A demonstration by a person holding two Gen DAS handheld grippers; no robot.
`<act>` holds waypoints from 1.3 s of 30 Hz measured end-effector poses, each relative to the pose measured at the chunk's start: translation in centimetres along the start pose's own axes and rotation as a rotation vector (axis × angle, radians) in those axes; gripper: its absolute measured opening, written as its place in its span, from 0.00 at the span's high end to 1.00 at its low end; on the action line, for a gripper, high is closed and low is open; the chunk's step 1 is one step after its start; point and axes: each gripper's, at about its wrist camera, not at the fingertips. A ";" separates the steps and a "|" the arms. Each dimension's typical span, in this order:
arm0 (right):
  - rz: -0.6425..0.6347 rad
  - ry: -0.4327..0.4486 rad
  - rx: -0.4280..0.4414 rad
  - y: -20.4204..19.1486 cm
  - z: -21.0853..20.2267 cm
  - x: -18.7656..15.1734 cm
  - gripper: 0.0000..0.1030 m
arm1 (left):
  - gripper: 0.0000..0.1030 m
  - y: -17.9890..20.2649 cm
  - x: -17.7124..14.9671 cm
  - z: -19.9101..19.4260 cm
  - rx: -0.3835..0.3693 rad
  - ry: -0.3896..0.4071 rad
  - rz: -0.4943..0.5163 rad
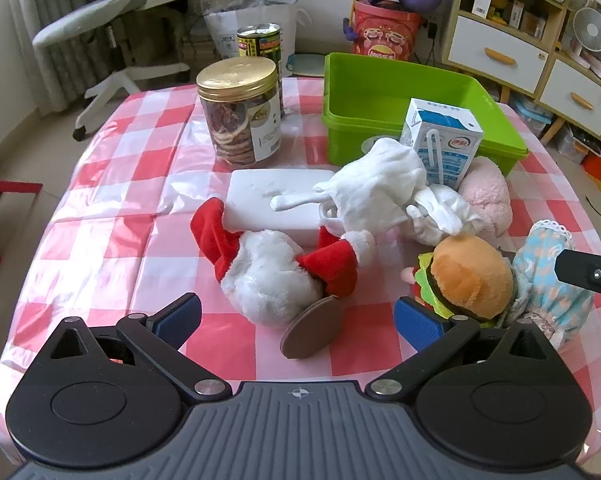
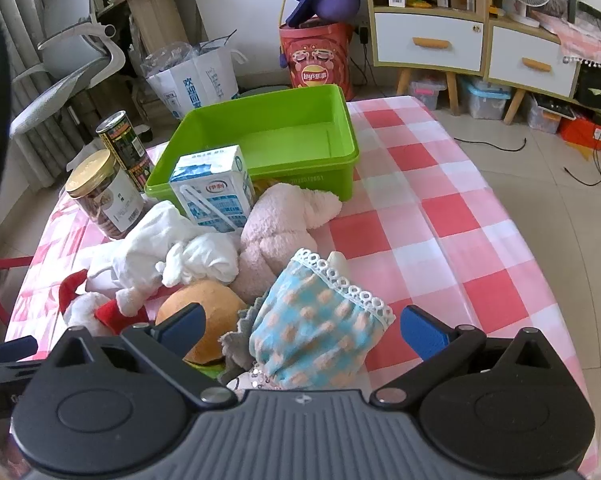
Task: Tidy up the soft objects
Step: 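Reach both tools toward the Santa plush and burger plush, then grasp the Santa plush with left tool while right tool grasps burger plush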
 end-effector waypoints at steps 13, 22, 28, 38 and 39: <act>-0.010 -0.010 0.064 -0.1 0.4 -0.1 0.19 | 0.05 -1.5 0.1 1.3 -0.100 -0.011 0.010; -0.229 0.067 0.243 -2.8 0.3 -0.2 0.19 | 0.05 -3.5 -0.2 2.4 -0.205 -0.043 0.074; -0.363 0.094 0.281 -4.7 1.0 -1.0 0.28 | 0.11 -5.8 0.2 3.3 -0.304 -0.031 -0.081; -0.456 0.041 0.224 -5.9 3.5 -2.2 0.46 | 0.40 -9.3 -0.2 6.7 -0.406 -0.111 -0.429; -0.456 0.032 0.222 -6.0 3.8 -2.3 0.47 | 0.44 -9.6 -0.2 7.0 -0.414 -0.119 -0.453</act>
Point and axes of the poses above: each gripper's, at about its wrist camera, not at the fingertips, and z roughly the way its jaws point, y to its right, x to its top, and after that the axes turned 3 degrees about x, right-handed
